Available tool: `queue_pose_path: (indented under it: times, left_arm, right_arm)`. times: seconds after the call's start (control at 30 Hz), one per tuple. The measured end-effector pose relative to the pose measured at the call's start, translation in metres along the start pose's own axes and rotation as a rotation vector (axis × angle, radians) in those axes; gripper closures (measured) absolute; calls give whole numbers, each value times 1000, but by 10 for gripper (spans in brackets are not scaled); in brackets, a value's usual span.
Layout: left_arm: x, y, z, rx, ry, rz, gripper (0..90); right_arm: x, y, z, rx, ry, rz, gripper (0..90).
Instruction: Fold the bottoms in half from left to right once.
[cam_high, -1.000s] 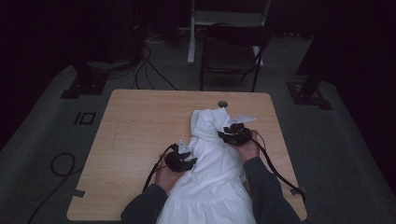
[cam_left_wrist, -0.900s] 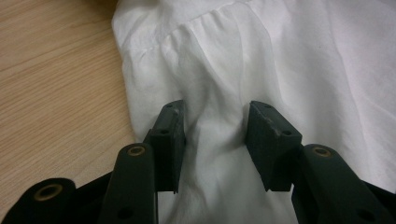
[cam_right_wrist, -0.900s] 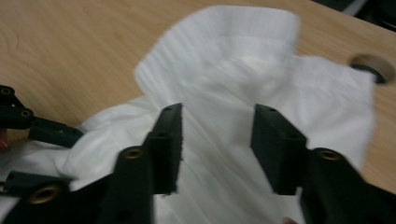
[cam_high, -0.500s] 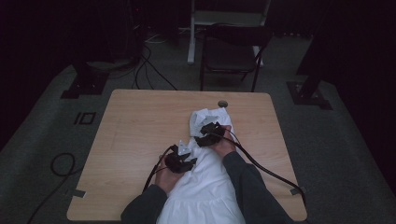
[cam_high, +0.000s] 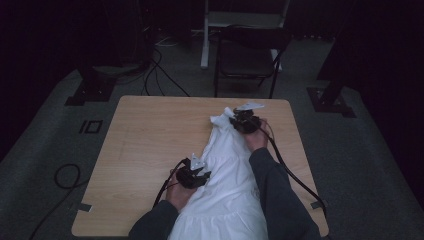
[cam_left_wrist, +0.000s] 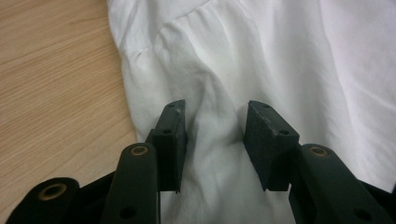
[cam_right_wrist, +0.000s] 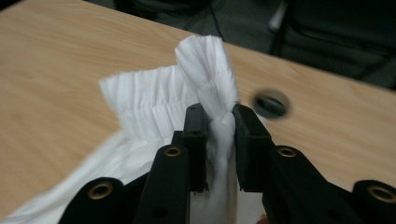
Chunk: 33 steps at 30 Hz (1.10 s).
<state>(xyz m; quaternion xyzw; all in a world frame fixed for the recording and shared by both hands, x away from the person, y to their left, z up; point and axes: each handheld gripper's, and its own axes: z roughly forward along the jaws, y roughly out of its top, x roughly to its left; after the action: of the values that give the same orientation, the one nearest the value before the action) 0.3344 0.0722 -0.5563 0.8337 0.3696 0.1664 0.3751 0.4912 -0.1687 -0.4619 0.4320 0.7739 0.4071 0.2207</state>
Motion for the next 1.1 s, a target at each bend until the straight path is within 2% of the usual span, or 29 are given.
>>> queue_pose_path:
  times: [0.03, 0.07, 0.1, 0.13, 0.2, 0.27, 0.33, 0.37, 0.4, 0.43, 0.47, 0.57, 0.67, 0.73, 0.8, 0.87, 0.9, 0.93, 0.97, 1.03, 1.07, 1.1]
  left_arm:
    - [0, 0, 0, -1, 1, -4, 587]
    - [-1, 0, 0, -1, 3, -5, 587]
    - [-1, 0, 0, 1, 6, -4, 586]
    - [-2, -1, -1, 3, 7, -4, 586]
    - [-3, -1, -1, -3, 9, -10, 584]
    - [-2, -1, -1, 0, 3, -19, 573]
    - [-1, 2, -2, 12, 6, -9, 534]
    - [0, 4, -3, 7, 5, -15, 514]
    - [0, 4, -3, 7, 5, -15, 503]
    - [4, 10, -7, -11, -3, -28, 495]
    - [8, 18, -10, -30, 1, -34, 488]
    - [17, 35, -8, -48, 12, -31, 484]
    - [25, 56, 2, -59, 16, -25, 483]
    - [26, 59, 3, -59, 18, -22, 484]
    - [31, 76, 20, -53, 35, -17, 486]
    - [34, 84, 34, -22, 47, -6, 487]
    - [34, 84, 34, -22, 47, -6, 488]
    - [36, 85, 42, -2, 51, -2, 488]
    - [40, 83, 60, 54, 63, -20, 503]
    - [41, 80, 65, 70, 64, -31, 529]
    - [43, 76, 69, 85, 48, -49, 538]
    - [45, 72, 68, 66, 34, -72, 546]
  right_arm:
    - [-19, -1, -1, 25, -31, 59, 738]
    - [-25, -3, 1, 46, -60, 82, 706]
    - [-29, -5, 3, 69, -134, 90, 649]
    - [-34, -8, 4, 89, -177, 105, 602]
    - [-41, -15, 4, 92, -202, 143, 539]
    - [-41, -21, 1, 86, -180, 153, 504]
    - [-37, -25, -3, 83, -160, 117, 491]
    - [-34, -27, -5, 81, -138, 110, 493]
    - [-34, -27, -5, 81, -138, 110, 493]
    - [-27, -36, -9, 83, -70, 87, 497]
    - [-24, -41, -10, 84, -57, 74, 500]
    - [-19, -52, -9, 103, -31, 65, 506]
    - [-19, -63, -3, 135, -22, 74, 508]
    - [-18, -67, 1, 147, -24, 78, 508]
    - [-19, -74, 9, 164, -25, 88, 516]
    - [-19, -78, 15, 174, -29, 97, 522]
    - [-19, -80, 18, 180, -33, 100, 527]
    - [-19, -80, 18, 180, -33, 100, 527]
    - [-16, -85, 23, 188, -40, 93, 530]
    - [-14, -87, 22, 176, -50, 81, 525]
    - [-12, -88, 21, 176, -52, 71, 524]
    - [-9, -90, 20, 173, -57, 53, 523]
